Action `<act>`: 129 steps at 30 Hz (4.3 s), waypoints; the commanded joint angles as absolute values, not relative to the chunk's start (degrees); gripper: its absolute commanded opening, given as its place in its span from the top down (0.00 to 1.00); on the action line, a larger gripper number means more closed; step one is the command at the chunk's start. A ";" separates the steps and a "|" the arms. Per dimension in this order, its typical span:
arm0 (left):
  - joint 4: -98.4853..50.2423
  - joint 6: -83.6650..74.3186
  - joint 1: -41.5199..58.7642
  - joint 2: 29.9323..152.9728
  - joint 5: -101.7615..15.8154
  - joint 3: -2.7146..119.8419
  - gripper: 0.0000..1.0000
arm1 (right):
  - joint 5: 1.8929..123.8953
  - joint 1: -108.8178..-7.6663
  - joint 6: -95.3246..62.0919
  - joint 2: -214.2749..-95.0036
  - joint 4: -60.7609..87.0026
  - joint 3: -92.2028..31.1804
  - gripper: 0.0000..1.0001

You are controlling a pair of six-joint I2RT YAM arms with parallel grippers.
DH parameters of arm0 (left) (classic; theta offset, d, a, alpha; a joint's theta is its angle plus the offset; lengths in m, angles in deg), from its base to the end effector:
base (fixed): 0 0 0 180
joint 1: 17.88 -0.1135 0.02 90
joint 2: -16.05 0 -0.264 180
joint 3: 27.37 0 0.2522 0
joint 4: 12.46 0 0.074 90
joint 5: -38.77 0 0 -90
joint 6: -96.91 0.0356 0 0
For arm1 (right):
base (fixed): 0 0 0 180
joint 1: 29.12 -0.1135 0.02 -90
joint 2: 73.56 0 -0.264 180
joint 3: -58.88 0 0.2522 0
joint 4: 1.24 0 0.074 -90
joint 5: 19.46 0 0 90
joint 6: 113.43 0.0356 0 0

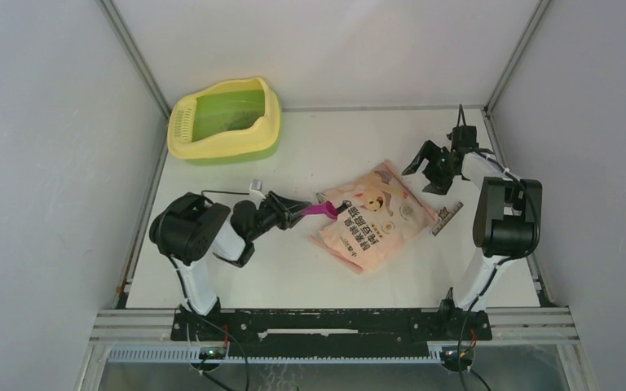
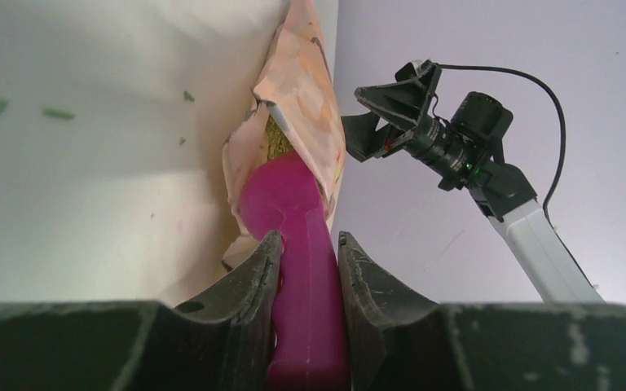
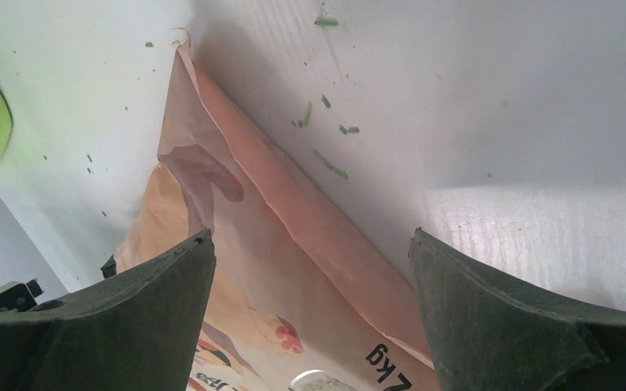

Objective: Fill the litter box with clean litter
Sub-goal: 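Scoop the cat litter from the cat litter bag.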

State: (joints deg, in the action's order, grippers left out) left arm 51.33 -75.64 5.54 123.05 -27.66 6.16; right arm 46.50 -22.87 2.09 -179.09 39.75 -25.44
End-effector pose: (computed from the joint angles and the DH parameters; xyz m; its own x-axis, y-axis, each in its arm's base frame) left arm 0.2458 -0.1220 0.1063 -0.7399 -0.6699 -0.0611 -0.0589 0.1550 -0.9862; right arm 0.3748 -0.0265 0.1824 -0.8321 0.4869 -0.2656 0.2981 0.7964 0.5261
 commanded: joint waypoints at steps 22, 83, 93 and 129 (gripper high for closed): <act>29.80 -70.70 18.64 130.00 -45.97 30.50 0.98 | 49.48 -28.84 2.93 -181.19 37.81 -25.30 0.08; 58.35 -74.18 -2.10 118.20 -21.86 -1.96 0.96 | 45.52 -29.77 1.92 -175.62 37.29 -22.82 0.07; 58.33 -73.42 -6.19 115.60 -19.23 -7.21 0.96 | 45.67 -29.91 1.96 -175.65 36.98 -22.88 0.07; 58.24 -88.36 -24.04 95.29 -17.07 -7.20 0.95 | 46.28 -31.48 2.09 -175.72 38.40 -25.21 0.06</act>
